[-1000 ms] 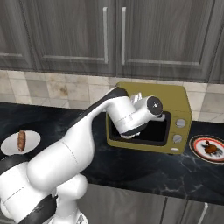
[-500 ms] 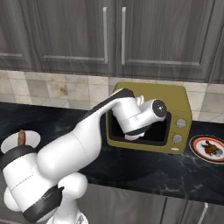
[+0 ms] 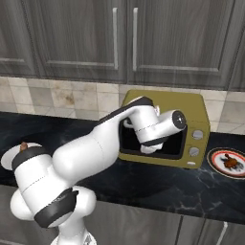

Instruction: Open the toaster oven door. Place the baguette on the bottom rack in the toaster oven and place the chicken drumstick on the top rack.

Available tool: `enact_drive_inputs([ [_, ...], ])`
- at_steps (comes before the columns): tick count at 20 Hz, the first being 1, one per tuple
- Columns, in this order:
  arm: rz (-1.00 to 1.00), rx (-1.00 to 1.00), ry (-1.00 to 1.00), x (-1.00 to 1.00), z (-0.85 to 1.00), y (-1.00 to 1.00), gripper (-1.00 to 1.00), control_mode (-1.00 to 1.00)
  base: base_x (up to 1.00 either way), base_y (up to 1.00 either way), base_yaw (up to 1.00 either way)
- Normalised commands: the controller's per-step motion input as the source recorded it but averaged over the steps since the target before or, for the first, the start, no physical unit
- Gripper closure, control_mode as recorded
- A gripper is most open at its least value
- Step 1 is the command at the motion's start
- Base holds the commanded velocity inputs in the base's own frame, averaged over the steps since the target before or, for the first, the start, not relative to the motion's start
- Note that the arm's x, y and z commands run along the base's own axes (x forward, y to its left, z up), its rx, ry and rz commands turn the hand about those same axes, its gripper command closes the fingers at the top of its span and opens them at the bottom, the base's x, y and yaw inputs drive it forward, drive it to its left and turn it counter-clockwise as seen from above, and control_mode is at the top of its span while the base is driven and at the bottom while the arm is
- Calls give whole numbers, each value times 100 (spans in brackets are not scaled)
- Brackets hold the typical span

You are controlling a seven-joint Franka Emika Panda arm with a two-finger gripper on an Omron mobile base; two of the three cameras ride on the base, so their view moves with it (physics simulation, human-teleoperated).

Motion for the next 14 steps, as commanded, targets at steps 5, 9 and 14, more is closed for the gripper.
enact_drive_inputs([
  [5, 2, 0, 1, 28, -15, -4, -100, -100, 0, 0, 0],
  [9, 1, 0, 3, 18, -28, 0, -100, -100, 0, 0, 0],
  [14, 0, -2, 10, 15, -48, 0, -100, -100, 0, 0, 0],
])
